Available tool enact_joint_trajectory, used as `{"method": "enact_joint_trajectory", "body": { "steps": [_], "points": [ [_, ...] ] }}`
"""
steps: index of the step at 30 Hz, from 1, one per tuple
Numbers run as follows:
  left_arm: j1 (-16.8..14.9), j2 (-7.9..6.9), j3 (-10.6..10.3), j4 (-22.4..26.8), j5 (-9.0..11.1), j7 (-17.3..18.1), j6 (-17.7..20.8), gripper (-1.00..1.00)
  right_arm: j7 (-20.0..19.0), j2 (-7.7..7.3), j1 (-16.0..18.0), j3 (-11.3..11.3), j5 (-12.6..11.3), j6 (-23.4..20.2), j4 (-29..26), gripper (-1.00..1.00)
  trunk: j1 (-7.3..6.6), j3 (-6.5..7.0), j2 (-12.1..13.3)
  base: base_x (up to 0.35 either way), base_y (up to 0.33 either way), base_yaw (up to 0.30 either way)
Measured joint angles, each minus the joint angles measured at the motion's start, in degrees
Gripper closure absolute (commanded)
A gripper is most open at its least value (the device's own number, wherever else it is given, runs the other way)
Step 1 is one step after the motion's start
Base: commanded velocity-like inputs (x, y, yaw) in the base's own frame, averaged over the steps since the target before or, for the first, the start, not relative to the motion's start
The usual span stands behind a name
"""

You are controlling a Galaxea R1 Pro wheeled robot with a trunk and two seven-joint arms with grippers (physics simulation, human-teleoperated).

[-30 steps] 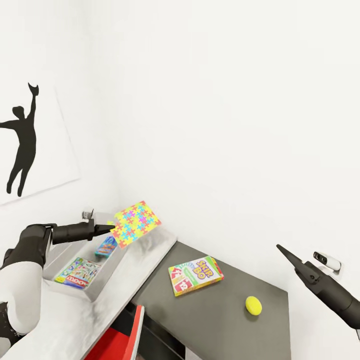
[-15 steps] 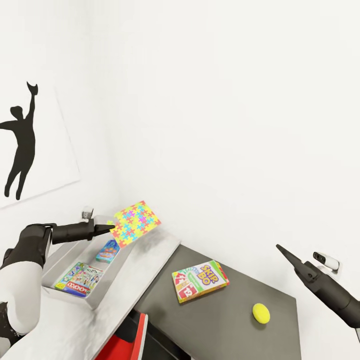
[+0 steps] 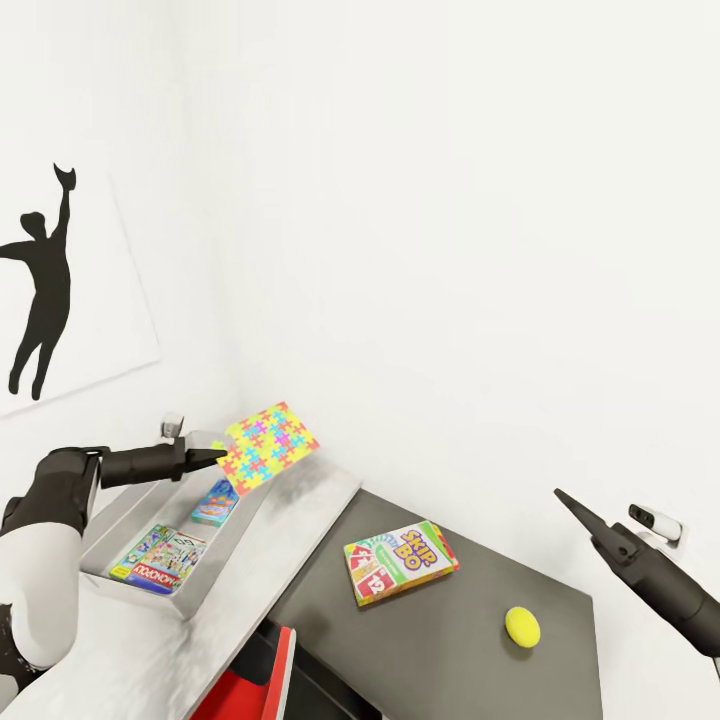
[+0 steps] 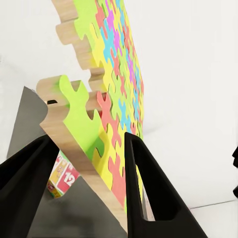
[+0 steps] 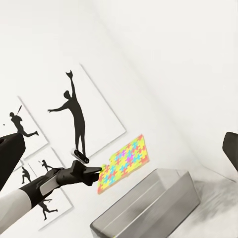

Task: Put all the toys in the child's room - the three board games (two on the bed and one on the table), the two jigsaw puzzles on the table, and the tennis ball on the table - inside the toy box on the table in the child's room.

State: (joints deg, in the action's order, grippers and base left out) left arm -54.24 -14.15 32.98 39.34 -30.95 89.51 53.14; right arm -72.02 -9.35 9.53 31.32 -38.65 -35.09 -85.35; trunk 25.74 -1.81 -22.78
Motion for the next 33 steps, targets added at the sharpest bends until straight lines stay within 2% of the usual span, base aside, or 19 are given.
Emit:
{"method": "enact_joint_trajectory", "body": {
  "steps": [10,12,13,15,17,18,20,22,33],
  "points": [
    [-1.99,-0.04,-0.03,-0.01,-0.66,0.0,0.78,1.0,0.02,-0.04,0.02,0.04,-0.03,-0.09,-0.12,-1.0,0.0,0.0,0.0,0.0,0.0,0.0],
    [-2.41,-0.04,-0.01,-0.02,-0.73,-1.77,0.91,1.0,0.02,-0.04,0.01,0.08,0.04,-0.14,-0.19,-1.0,0.0,0.0,0.0,0.0,0.0,0.0],
    [-2.75,-0.04,-0.01,-0.03,-0.75,-4.17,0.95,1.0,0.05,-0.06,0.02,0.1,0.06,-0.23,-0.22,-1.0,0.0,0.0,0.0,0.0,0.0,0.0],
    [-3.18,-0.04,0.0,-0.04,-0.69,-6.81,1.02,1.0,0.07,-0.09,0.01,0.13,0.08,-0.31,-0.25,-1.0,0.0,0.0,0.0,0.0,0.0,0.0],
    [-4.26,-0.1,-0.01,-0.16,-0.64,-11.52,1.22,1.0,0.09,-0.15,0.02,0.18,0.1,-0.42,-0.3,-1.0,0.0,-0.01,0.0,0.0,0.0,0.0],
    [-4.52,-0.16,-0.01,-0.18,-0.57,-12.44,1.3,1.0,0.11,-0.17,0.04,0.17,0.1,-0.47,-0.31,-1.0,0.0,-0.04,0.0,0.0,0.0,0.0],
    [-5.05,-0.65,0.02,-0.22,-0.58,-14.26,1.41,1.0,0.15,-0.24,0.03,0.15,0.11,-0.56,-0.29,-1.0,0.0,-0.14,0.0,0.0,0.0,0.0],
    [-5.38,-2.01,0.14,-0.56,-0.68,-15.55,1.46,1.0,0.23,-0.35,0.01,0.09,0.16,-0.67,-0.27,-1.0,0.0,-0.29,0.0,0.0,0.0,0.0],
    [-5.6,-6.86,0.33,-1.62,-0.48,-16.62,2.95,1.0,0.36,-0.51,0.07,0.04,0.26,-0.8,-0.12,-1.0,0.0,-1.29,0.0,0.0,0.0,0.0]
  ]
}}
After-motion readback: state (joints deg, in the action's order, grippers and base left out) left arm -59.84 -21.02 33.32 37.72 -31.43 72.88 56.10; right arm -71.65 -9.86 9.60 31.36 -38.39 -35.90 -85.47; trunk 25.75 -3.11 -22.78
